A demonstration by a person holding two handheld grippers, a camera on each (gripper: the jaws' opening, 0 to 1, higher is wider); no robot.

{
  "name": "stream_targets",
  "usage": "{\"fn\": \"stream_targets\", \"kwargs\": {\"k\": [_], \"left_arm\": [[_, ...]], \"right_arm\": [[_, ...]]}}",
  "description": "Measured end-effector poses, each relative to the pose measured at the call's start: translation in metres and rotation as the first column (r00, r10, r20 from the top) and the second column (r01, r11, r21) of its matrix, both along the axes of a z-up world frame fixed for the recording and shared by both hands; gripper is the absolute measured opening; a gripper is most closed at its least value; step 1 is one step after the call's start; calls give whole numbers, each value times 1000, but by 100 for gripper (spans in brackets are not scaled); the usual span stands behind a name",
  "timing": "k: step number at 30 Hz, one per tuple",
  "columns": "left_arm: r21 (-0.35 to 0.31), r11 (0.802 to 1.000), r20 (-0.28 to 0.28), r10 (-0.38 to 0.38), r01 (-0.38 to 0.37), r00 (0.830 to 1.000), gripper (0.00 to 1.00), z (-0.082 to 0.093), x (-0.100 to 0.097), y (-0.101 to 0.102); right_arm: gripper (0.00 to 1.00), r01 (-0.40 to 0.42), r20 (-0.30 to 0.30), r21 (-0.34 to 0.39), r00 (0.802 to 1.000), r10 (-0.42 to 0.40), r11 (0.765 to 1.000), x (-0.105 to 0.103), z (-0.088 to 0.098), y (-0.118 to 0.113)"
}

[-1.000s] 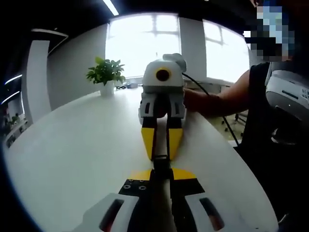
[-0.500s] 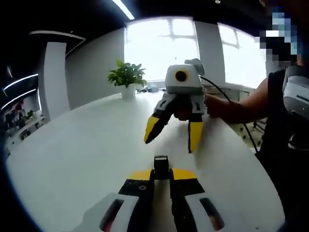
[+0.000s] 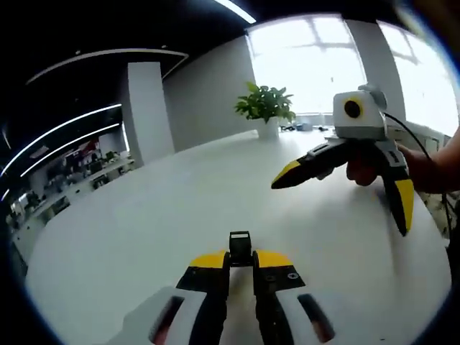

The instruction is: Snap the two parts of the plastic buckle together until the buckle closes and remains connected.

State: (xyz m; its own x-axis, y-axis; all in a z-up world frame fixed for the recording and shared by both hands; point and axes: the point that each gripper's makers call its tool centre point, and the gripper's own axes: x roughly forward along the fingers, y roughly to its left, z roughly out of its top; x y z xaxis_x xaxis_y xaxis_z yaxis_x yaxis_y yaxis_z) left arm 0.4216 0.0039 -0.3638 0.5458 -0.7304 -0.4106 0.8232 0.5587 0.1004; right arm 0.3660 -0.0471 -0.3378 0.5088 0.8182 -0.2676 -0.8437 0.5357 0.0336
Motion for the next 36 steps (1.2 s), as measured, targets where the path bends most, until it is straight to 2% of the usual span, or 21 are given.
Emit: {"fn": "stream_targets", "kwargs": {"k": [3, 8, 11, 17, 18, 19, 24, 30, 36], "left_arm": [[1, 1000, 15, 18, -18, 1000, 10, 3, 7, 4], [-20, 998, -1, 63, -63, 998, 10, 5, 18, 11], [-24, 997, 2, 71, -71, 997, 10, 5, 22, 12], [-29, 995, -16, 96, -96, 995, 10, 3, 30, 19], [-17, 995, -12, 101, -101, 995, 10, 3, 31, 21], [-6, 994, 3, 110, -110, 994, 10, 3, 34, 24], [-16, 990, -1, 140, -140, 990, 10, 7, 44, 33], [-11, 989, -3, 150, -150, 989, 10, 5, 45, 34], [-14, 988, -12, 153, -153, 988, 10, 4, 47, 34]], "right_arm": [[100, 13, 6, -6, 1000, -13, 1000, 1, 0, -2], [100, 31, 16, -2, 999, -31, 1000, 3, 2, -4], [100, 33, 45, -20, 998, -32, 999, 3, 2, -5], [100, 49, 47, -21, 998, -48, 999, 7, 3, -8], [100, 77, 32, -15, 997, -77, 997, 10, 2, -12], [100, 138, 21, -15, 990, -138, 990, 19, 1, -20], [99, 274, 9, 36, 961, -275, 961, 39, 9, -47], [100, 327, 23, 35, 944, -328, 944, 46, 11, -59], [99, 335, 39, 28, 941, -336, 942, 48, 12, -62]]}}
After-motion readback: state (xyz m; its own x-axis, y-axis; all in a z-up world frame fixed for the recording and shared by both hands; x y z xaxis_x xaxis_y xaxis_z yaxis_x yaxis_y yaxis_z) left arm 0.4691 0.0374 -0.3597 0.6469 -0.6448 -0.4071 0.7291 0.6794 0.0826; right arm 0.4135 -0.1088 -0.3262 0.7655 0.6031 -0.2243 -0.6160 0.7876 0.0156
